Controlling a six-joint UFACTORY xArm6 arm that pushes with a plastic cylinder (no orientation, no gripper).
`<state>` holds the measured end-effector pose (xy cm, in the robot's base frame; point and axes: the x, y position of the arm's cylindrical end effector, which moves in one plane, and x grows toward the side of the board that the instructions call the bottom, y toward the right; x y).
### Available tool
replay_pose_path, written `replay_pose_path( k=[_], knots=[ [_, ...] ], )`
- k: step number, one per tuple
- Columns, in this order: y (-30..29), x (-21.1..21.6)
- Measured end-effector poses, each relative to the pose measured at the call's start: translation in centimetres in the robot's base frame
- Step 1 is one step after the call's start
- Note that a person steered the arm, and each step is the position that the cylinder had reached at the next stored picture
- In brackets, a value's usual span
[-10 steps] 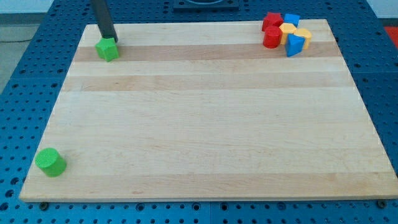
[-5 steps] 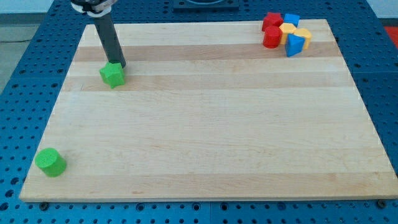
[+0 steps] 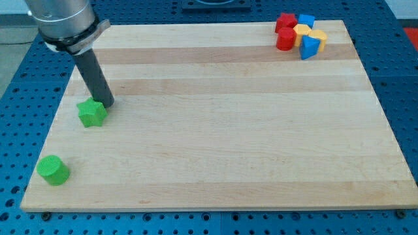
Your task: Put the green star at the bottom left of the board
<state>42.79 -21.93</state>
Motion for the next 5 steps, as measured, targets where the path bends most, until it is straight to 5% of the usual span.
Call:
replay_pose_path(
  k=[5],
  knots=[
    [-3.3,9.0]
  ],
)
